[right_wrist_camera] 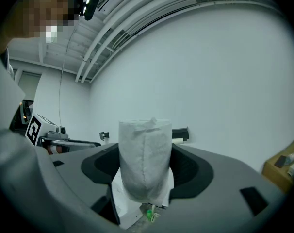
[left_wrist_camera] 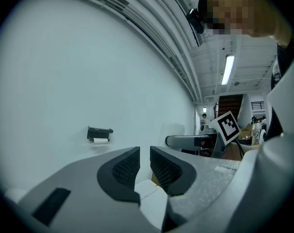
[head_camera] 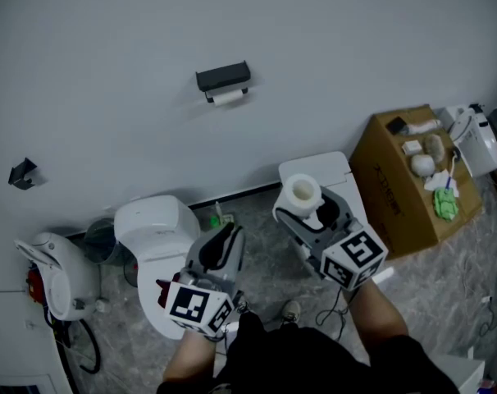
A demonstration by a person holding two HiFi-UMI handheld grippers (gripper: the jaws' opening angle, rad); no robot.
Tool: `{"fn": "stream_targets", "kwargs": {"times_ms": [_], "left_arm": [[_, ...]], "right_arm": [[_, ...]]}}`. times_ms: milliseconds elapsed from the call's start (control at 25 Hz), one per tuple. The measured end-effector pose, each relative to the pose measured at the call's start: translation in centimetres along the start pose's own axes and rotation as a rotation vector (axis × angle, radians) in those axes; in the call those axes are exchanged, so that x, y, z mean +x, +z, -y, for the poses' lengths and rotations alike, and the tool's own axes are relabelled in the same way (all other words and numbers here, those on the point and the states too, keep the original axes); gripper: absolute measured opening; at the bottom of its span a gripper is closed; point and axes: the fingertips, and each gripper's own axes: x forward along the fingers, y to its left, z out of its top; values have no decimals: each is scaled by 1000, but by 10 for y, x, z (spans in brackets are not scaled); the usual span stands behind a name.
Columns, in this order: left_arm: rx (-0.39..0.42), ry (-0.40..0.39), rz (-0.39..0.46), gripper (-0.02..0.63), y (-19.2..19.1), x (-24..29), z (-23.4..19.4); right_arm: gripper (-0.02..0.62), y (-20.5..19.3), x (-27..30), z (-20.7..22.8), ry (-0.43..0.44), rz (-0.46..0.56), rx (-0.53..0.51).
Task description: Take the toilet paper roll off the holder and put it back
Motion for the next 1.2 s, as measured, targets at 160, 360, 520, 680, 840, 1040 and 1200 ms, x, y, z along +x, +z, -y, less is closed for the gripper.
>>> {"fn": "stream_targets", "kwargs": {"times_ms": [160, 360, 520, 680, 840, 1040, 1200], "left_arm": [[-15, -13, 10, 88, 2, -10, -27], [-15, -28, 29, 119, 11, -26, -73], [-20, -36, 44, 138, 19, -44, -113], [-18, -50, 52, 144, 24, -58, -147], [-24, -68, 41, 147, 18, -64, -158], [-22, -68, 40, 153, 19, -60, -171], [-19, -67, 41, 155, 20, -51, -173]], "right_arm": [[304, 0, 22, -15, -16, -13, -6], [304, 3, 64, -44, -25, -17, -22], [304, 6, 99, -68, -28, -20, -23], [304, 8, 132, -90, -37, -11, -21], [304, 5, 146, -101, -37, -11, -19], [304, 4, 158, -101, -41, -9, -14], [304, 9, 164, -96, -32, -2, -20]]}}
